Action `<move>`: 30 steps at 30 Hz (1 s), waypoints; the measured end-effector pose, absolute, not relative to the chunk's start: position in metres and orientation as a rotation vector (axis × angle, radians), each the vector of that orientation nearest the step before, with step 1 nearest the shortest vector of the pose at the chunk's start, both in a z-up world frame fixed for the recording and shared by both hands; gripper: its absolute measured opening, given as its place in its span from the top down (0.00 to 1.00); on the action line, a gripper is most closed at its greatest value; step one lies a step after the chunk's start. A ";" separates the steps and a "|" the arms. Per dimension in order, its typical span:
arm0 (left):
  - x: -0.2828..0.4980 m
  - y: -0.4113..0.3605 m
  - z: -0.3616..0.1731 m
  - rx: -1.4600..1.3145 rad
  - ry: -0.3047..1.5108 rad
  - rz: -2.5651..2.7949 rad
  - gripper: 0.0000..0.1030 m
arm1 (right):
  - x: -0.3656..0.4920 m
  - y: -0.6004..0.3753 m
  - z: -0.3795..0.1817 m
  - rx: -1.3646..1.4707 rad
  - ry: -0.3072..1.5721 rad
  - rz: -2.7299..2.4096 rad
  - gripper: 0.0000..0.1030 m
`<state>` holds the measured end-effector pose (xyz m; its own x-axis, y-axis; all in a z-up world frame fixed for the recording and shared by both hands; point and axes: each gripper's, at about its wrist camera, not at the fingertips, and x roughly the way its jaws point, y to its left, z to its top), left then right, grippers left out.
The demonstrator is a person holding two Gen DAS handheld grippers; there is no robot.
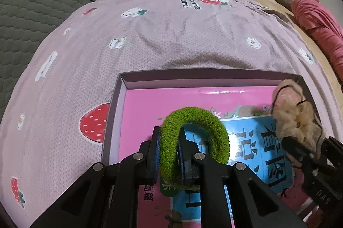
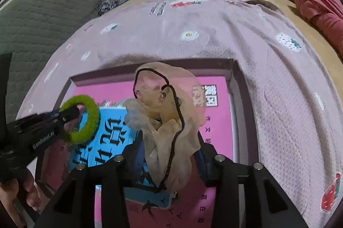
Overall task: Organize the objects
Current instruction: 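Open the left tool to drop the ring while the right tool releases the scrunchie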
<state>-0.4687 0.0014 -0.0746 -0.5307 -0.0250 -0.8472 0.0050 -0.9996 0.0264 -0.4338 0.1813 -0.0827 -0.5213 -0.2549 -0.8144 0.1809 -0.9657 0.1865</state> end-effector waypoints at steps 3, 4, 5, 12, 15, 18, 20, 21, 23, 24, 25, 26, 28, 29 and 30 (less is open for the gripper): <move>-0.467 0.004 -0.075 1.513 -0.071 -2.734 0.82 | -0.432 0.180 -0.077 1.354 -0.092 -2.555 0.54; -0.467 0.004 -0.075 1.511 -0.077 -2.734 0.80 | -0.430 0.178 -0.075 1.343 -0.076 -2.561 0.49; -0.467 0.004 -0.077 1.516 -0.072 -2.729 0.78 | -0.429 0.177 -0.073 1.329 -0.068 -2.564 0.46; -0.467 0.003 -0.077 1.547 -0.074 -2.725 0.47 | -0.427 0.176 -0.066 1.295 -0.052 -2.584 0.43; -0.464 0.001 -0.071 1.520 -0.071 -2.737 0.42 | -0.423 0.177 -0.060 1.267 -0.067 -2.593 0.42; -0.459 -0.004 -0.063 1.502 -0.047 -2.738 0.36 | -0.419 0.178 -0.052 1.238 -0.073 -2.610 0.37; -0.454 -0.008 -0.055 1.486 -0.021 -2.753 0.34 | -0.416 0.180 -0.046 1.209 -0.090 -2.627 0.36; -0.449 -0.010 -0.048 1.465 -0.013 -2.761 0.30 | -0.414 0.181 -0.042 1.192 -0.103 -2.636 0.36; -0.439 -0.013 -0.034 1.418 -0.008 -2.784 0.26 | -0.409 0.182 -0.034 1.169 -0.123 -2.653 0.36; -0.432 -0.014 -0.026 1.392 -0.013 -2.799 0.26 | -0.405 0.182 -0.029 1.155 -0.132 -2.659 0.36; -0.425 -0.015 -0.020 1.379 -0.024 -2.807 0.26 | -0.398 0.181 -0.020 1.127 -0.134 -2.667 0.36; -0.416 -0.015 -0.012 1.366 -0.037 -2.817 0.25 | -0.390 0.181 -0.012 1.090 -0.137 -2.675 0.36; -0.402 -0.017 0.000 1.346 -0.045 -2.829 0.25 | -0.369 0.178 0.007 1.012 -0.137 -2.690 0.30; -0.395 -0.019 0.005 1.337 -0.044 -2.831 0.25 | -0.356 0.177 0.018 0.966 -0.130 -2.695 0.24; -0.386 -0.020 0.011 1.335 -0.050 -2.835 0.25 | -0.345 0.176 0.027 0.928 -0.125 -2.700 0.21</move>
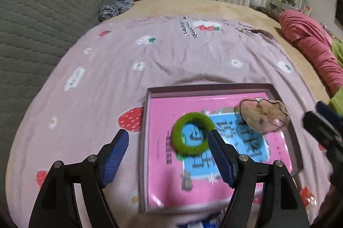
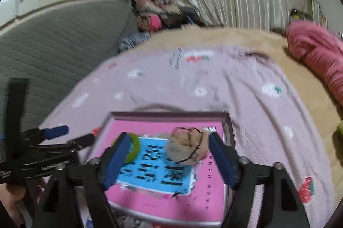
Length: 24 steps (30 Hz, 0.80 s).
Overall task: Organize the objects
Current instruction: 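Open the left tool to drop the ring while the right tool releases the scrunchie, then withdraw both tools from the tray and move toward the snacks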
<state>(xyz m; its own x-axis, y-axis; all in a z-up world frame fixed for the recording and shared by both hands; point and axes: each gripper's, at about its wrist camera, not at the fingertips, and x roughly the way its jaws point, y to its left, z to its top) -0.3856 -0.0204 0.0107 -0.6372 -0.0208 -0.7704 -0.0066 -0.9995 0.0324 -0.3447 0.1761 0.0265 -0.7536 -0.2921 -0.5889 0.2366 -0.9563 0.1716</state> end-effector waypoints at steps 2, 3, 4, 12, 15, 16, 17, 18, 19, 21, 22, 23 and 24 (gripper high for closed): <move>-0.370 -0.022 0.019 1.322 -0.067 -2.838 0.25 | -0.318 0.174 0.044 0.839 -0.111 -2.712 0.14; -0.362 -0.024 0.023 1.318 -0.077 -2.833 0.25 | -0.306 0.173 0.050 0.799 -0.105 -2.716 0.13; -0.355 -0.025 0.026 1.321 -0.083 -2.830 0.25 | -0.295 0.172 0.056 0.763 -0.099 -2.720 0.13; -0.290 -0.034 0.063 1.228 -0.059 -2.905 0.22 | -0.245 0.173 0.071 0.797 -0.112 -2.703 0.12; -0.268 -0.034 0.080 1.168 -0.057 -2.938 0.21 | -0.238 0.180 0.072 0.868 -0.134 -2.674 0.12; -0.263 -0.034 0.084 1.152 -0.054 -2.945 0.20 | -0.235 0.182 0.073 0.890 -0.123 -2.677 0.12; -0.258 -0.034 0.089 1.133 -0.052 -2.954 0.20 | -0.230 0.184 0.075 0.891 -0.111 -2.689 0.12; -0.251 -0.034 0.093 1.111 -0.054 -2.960 0.18 | -0.227 0.186 0.077 0.900 -0.100 -2.703 0.12; -0.247 -0.034 0.095 1.098 -0.053 -2.964 0.18 | -0.225 0.189 0.080 0.912 -0.094 -2.716 0.12; -0.235 -0.035 0.100 1.079 -0.040 -2.975 0.15 | -0.218 0.195 0.087 0.919 -0.102 -2.731 0.10; -0.232 -0.034 0.101 1.077 -0.038 -2.980 0.14 | -0.215 0.199 0.089 0.929 -0.110 -2.733 0.08; -0.227 -0.034 0.103 1.074 -0.031 -2.985 0.14 | -0.212 0.203 0.092 0.929 -0.123 -2.732 0.05; -0.222 -0.035 0.104 1.072 -0.018 -2.991 0.14 | -0.209 0.206 0.094 0.933 -0.132 -2.729 0.05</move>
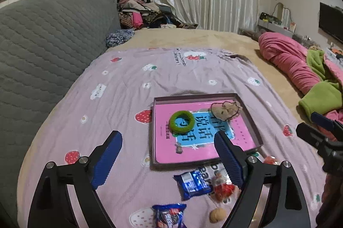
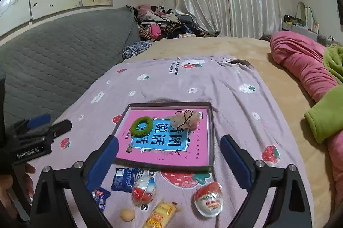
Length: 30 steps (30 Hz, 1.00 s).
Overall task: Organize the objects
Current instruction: 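Withdraw both tools from the tray and move toward the snacks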
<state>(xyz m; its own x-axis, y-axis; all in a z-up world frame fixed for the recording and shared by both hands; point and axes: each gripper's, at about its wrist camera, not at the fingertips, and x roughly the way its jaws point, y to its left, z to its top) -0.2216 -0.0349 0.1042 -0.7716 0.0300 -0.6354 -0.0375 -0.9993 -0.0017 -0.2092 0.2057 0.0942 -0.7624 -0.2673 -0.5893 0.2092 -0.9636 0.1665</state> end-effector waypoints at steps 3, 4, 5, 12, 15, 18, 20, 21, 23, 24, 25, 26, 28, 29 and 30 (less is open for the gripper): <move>-0.207 -0.038 0.106 -1.039 -0.009 2.914 0.14 | -0.196 0.211 0.103 0.936 -0.142 -2.743 0.05; -0.202 -0.039 0.106 -1.036 -0.023 2.914 0.14 | -0.190 0.213 0.106 0.929 -0.142 -2.753 0.04; -0.197 -0.040 0.107 -1.032 -0.035 2.908 0.14 | -0.184 0.213 0.109 0.925 -0.135 -2.757 0.04; -0.163 -0.041 0.110 -1.000 -0.036 2.928 0.11 | -0.145 0.200 0.116 0.919 -0.070 -2.744 0.01; -0.148 -0.042 0.112 -0.985 -0.050 2.922 0.00 | -0.131 0.196 0.111 0.932 -0.055 -2.742 0.01; -0.134 -0.042 0.111 -0.971 -0.042 2.927 0.00 | -0.117 0.195 0.109 0.937 -0.053 -2.745 0.01; -0.127 -0.042 0.109 -0.970 -0.043 2.926 0.00 | -0.109 0.193 0.107 0.946 -0.049 -2.739 0.01; -0.124 -0.042 0.108 -0.973 -0.051 2.921 0.00 | -0.106 0.192 0.106 0.945 -0.044 -2.739 0.01; -0.118 -0.042 0.106 -0.978 -0.055 2.917 0.00 | -0.098 0.191 0.105 0.935 -0.030 -2.749 0.01; -0.114 -0.042 0.105 -0.977 -0.053 2.918 0.00 | -0.094 0.191 0.105 0.936 -0.022 -2.753 0.01; -0.112 -0.042 0.105 -0.978 -0.053 2.919 0.00 | -0.090 0.192 0.104 0.934 -0.017 -2.759 0.01; -0.108 -0.042 0.104 -0.977 -0.056 2.919 0.00 | -0.086 0.192 0.104 0.931 -0.020 -2.766 0.01; -0.103 -0.042 0.101 -0.985 -0.048 2.917 0.00 | -0.081 0.194 0.102 0.937 -0.028 -2.766 0.01; -0.102 -0.042 0.100 -0.996 -0.036 2.917 0.00 | -0.079 0.194 0.100 0.942 -0.030 -2.764 0.01; -0.100 -0.042 0.099 -1.002 -0.031 2.922 0.00 | -0.077 0.195 0.099 0.948 -0.028 -2.765 0.01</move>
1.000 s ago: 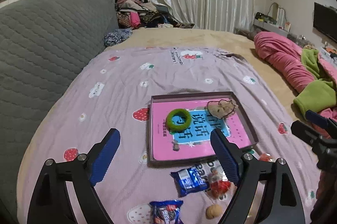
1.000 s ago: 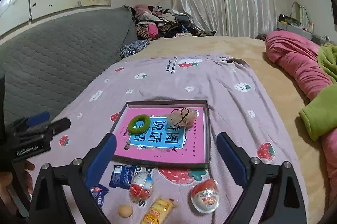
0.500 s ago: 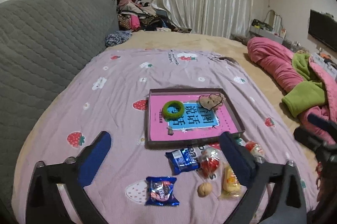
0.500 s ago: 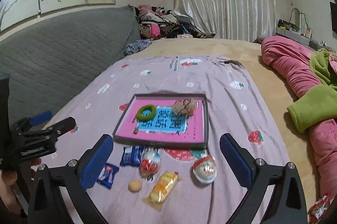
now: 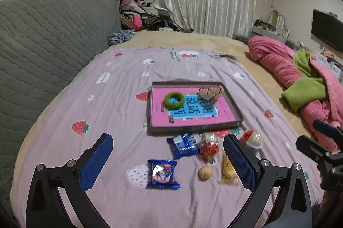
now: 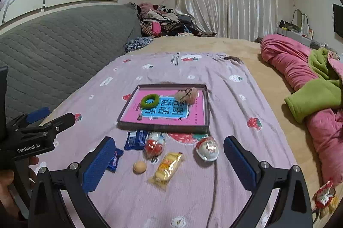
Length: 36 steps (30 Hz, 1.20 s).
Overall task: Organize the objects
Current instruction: 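Withdraw both tools from the tray and move toward the snacks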
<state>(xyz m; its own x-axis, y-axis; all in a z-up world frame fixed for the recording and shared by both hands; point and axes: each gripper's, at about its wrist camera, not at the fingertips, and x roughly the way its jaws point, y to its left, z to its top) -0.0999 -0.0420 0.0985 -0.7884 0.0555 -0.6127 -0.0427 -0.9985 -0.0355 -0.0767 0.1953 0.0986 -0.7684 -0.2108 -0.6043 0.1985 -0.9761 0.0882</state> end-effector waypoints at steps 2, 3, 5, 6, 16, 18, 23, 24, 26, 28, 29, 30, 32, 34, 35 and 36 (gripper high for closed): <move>-0.095 -0.042 0.095 -1.011 -0.029 2.919 0.00 | -0.072 0.197 0.096 0.953 -0.022 -2.788 0.01; -0.093 -0.043 0.091 -1.022 -0.027 2.921 0.00 | -0.070 0.196 0.095 0.955 -0.017 -2.795 0.01; -0.087 -0.043 0.087 -1.017 -0.027 2.928 0.00 | -0.065 0.198 0.092 0.949 -0.028 -2.802 0.01; -0.085 -0.043 0.084 -1.021 -0.015 2.934 0.00 | -0.063 0.199 0.091 0.949 -0.029 -2.802 0.01; -0.078 -0.041 0.052 -1.078 0.012 2.941 0.00 | -0.058 0.190 0.066 0.999 0.006 -2.803 0.01; -0.076 -0.040 0.046 -1.080 0.009 2.939 0.00 | -0.058 0.190 0.062 1.011 0.011 -2.804 0.01; -0.071 -0.038 0.036 -1.079 0.024 2.948 0.00 | -0.054 0.190 0.052 1.019 0.037 -2.827 0.01; -0.071 -0.038 0.035 -1.079 0.022 2.947 0.00 | -0.054 0.190 0.050 1.025 0.039 -2.826 0.01; -0.069 -0.038 0.032 -1.076 0.025 2.953 0.00 | -0.055 0.189 0.046 1.046 0.050 -2.822 0.01; -0.068 -0.038 0.031 -1.076 0.027 2.960 0.00 | -0.055 0.188 0.043 1.048 0.053 -2.824 0.01; -0.068 -0.038 0.029 -1.077 0.026 2.959 0.00 | -0.055 0.188 0.041 1.050 0.052 -2.826 0.01; -0.067 -0.038 0.026 -1.078 0.026 2.957 0.00 | -0.055 0.187 0.039 1.055 0.048 -2.824 0.01; -0.068 -0.037 0.020 -1.086 0.035 2.954 0.00 | -0.056 0.186 0.035 1.069 0.044 -2.813 0.01; -0.068 -0.037 0.015 -1.095 0.035 2.948 0.00 | -0.056 0.184 0.030 1.078 0.051 -2.816 0.01; -0.068 -0.036 0.011 -1.101 0.038 2.947 0.00 | -0.057 0.183 0.028 1.081 0.054 -2.817 0.01; -0.069 -0.035 0.008 -1.110 0.046 2.943 0.00 | -0.058 0.182 0.025 1.085 0.055 -2.817 0.01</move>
